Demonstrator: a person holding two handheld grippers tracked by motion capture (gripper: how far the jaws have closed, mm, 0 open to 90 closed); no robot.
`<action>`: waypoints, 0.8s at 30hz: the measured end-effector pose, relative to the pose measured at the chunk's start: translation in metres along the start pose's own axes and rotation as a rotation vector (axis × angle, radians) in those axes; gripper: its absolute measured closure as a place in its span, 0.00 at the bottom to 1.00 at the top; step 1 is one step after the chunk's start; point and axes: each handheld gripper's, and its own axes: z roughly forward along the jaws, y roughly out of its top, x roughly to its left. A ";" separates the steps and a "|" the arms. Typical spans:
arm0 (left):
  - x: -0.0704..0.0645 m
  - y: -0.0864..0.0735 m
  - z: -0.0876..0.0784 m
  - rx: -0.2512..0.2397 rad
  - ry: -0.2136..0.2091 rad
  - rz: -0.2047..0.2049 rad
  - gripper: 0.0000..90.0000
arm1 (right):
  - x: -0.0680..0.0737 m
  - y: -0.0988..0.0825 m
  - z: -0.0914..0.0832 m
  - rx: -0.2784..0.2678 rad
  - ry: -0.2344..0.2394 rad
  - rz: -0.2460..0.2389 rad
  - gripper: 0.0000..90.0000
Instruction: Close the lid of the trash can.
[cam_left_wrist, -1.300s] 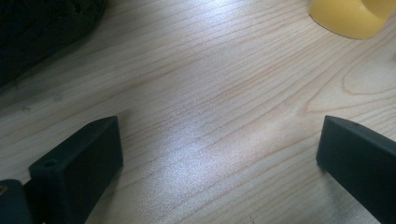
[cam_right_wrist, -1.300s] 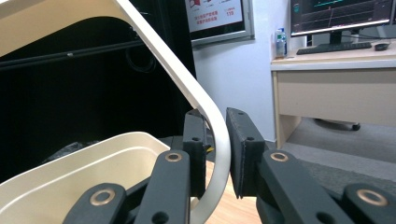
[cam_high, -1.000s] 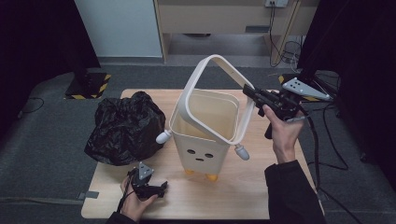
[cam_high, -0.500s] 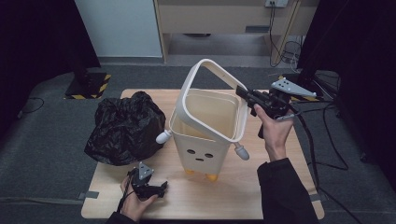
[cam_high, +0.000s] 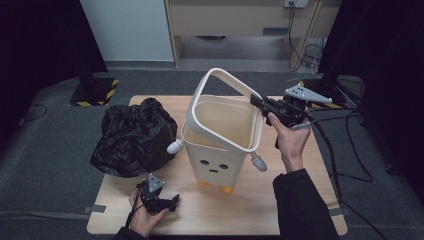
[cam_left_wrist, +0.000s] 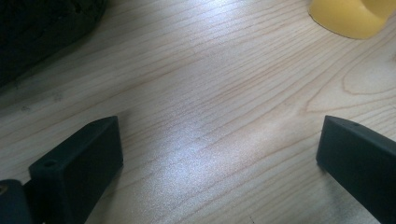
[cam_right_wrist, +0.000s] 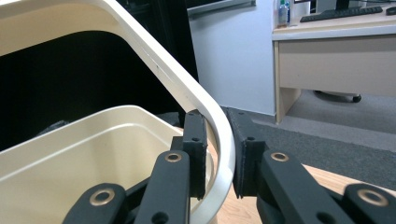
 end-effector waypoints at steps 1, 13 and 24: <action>0.000 0.000 0.000 0.000 0.000 0.000 0.00 | 0.000 0.000 0.001 0.004 -0.002 -0.001 0.87; 0.000 0.000 0.000 0.000 0.000 0.000 0.00 | 0.003 -0.006 0.008 0.045 -0.020 -0.041 0.87; 0.000 0.000 0.000 0.000 0.000 0.000 0.00 | 0.003 -0.007 0.010 0.050 0.002 -0.043 0.80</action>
